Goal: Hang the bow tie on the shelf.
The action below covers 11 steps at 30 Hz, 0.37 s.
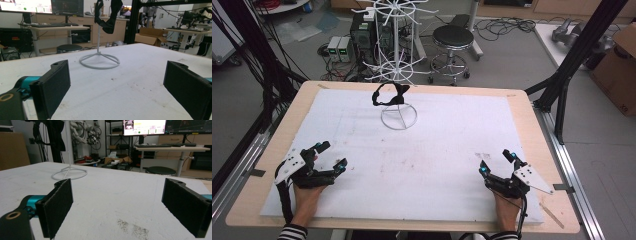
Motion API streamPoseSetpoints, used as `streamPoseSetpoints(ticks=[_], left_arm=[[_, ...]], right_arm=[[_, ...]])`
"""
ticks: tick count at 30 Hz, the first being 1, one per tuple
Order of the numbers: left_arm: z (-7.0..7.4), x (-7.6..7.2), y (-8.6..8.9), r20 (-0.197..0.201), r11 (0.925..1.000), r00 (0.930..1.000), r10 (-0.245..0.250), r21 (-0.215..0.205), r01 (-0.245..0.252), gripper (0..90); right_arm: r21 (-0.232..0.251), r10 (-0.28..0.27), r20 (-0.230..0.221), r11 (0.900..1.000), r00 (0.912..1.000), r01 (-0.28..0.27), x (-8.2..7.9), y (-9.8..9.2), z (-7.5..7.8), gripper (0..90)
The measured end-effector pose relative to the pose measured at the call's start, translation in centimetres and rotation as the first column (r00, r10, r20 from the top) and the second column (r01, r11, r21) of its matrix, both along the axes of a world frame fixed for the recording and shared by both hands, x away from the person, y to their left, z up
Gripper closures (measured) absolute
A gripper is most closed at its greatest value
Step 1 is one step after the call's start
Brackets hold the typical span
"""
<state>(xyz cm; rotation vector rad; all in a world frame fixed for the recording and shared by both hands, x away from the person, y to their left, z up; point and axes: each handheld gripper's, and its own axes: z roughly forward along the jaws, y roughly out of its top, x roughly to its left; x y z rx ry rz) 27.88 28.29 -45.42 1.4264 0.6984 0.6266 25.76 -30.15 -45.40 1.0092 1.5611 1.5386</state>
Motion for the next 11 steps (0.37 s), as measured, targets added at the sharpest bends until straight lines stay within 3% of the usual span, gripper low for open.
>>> streamPoseSetpoints(ticks=[11], left_arm=[[-0.04,-0.05,0.02,0.005,1.0,1.0,0.0,-0.006,0.001,7.5]], right_arm=[[0.008,-0.002,-0.004,1.0,1.0,0.002,-0.11,0.0,-0.02,9.1]])
